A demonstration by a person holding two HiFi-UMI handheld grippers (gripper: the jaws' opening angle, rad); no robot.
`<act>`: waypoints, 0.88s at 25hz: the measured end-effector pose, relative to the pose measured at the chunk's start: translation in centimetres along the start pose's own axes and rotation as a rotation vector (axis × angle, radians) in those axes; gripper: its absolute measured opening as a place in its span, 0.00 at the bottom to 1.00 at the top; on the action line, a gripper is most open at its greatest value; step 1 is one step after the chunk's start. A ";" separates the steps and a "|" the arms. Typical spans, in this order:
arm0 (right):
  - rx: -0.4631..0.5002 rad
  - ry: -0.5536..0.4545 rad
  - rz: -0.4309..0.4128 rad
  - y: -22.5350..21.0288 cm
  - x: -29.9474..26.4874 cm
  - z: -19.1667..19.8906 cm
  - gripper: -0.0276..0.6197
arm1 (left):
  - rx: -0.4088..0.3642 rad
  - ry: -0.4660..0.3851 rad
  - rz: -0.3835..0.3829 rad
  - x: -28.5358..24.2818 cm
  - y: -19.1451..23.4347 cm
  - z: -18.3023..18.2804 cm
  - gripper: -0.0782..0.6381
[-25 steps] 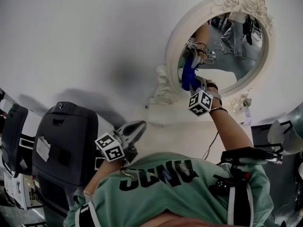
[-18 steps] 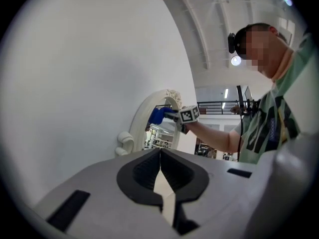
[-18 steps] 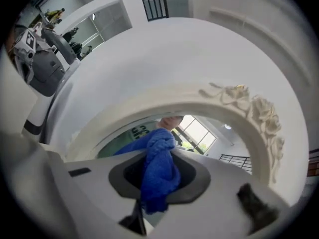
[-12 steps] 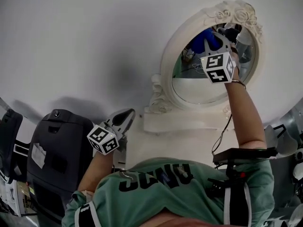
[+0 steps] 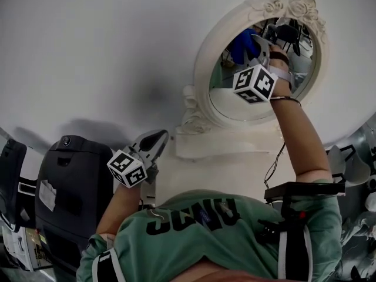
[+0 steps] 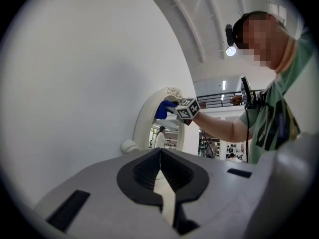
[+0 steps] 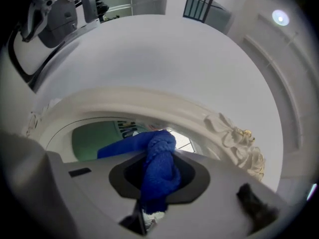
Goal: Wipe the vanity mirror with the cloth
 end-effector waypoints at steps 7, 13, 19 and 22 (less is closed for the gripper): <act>0.099 0.026 -0.098 12.3 0.7 4.1 0.16 | 0.038 0.042 0.008 -0.2 -0.6 1.4 0.13; 0.140 0.066 -0.243 23.4 1.3 7.5 0.16 | 0.084 0.085 -0.005 0.2 -1.2 3.1 0.13; 0.190 0.160 -0.391 32.2 1.3 11.5 0.16 | 0.111 0.094 -0.026 0.7 -1.4 3.7 0.13; 0.164 0.165 -0.420 32.0 1.1 11.6 0.16 | 0.116 0.087 -0.035 1.0 -1.4 3.8 0.13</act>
Point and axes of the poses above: the fingertips, and each gripper's own axes: x backward along the fingers, y to its left, z out of its underside, the point moved 8 cm from there along x, backward along the fingers, and after that the axes turned 15 degrees about y, right-handed, at the moved point
